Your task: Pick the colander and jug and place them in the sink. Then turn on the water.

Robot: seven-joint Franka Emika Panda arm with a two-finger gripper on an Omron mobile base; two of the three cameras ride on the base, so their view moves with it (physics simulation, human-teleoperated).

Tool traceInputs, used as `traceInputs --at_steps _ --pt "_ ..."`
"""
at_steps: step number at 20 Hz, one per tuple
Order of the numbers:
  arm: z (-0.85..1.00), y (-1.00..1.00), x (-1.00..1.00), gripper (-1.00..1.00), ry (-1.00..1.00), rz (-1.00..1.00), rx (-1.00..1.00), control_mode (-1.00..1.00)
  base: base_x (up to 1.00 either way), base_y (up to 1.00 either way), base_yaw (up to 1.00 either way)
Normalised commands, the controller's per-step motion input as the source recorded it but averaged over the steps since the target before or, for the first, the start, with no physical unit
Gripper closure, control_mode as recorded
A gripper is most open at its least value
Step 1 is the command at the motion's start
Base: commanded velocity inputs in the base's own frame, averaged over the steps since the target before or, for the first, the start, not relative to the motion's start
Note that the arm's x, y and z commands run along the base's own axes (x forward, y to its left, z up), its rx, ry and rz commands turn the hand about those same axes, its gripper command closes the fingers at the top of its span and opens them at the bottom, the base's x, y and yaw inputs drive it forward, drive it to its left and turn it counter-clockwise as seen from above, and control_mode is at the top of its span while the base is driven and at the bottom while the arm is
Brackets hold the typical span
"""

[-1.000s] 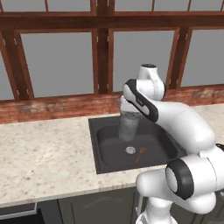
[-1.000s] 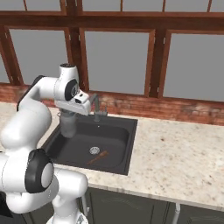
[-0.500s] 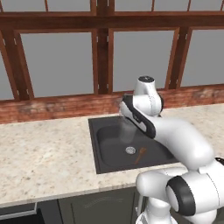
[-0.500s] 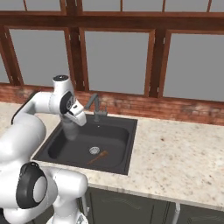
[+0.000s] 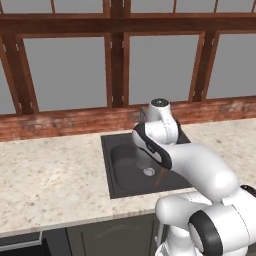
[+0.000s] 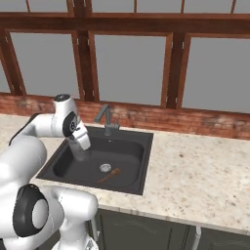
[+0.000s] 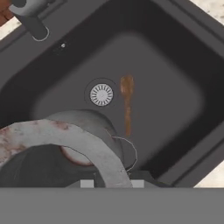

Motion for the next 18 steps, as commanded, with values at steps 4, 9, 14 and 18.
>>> traceInputs --at_steps 4,9,14,18 --pt "-0.15 0.08 0.00 1.00 0.00 -0.07 0.00 -1.00 0.00 0.00 0.00" --pt "-0.25 0.12 0.00 1.00 0.00 -0.03 0.03 -1.00 0.00 0.00 0.00" --pt "-0.23 0.10 0.00 1.00 -0.02 -0.01 0.06 -1.00 0.00 0.00 0.00" --pt "-0.09 0.10 0.00 1.00 -0.12 0.00 0.02 -1.00 0.00 0.00 0.00"
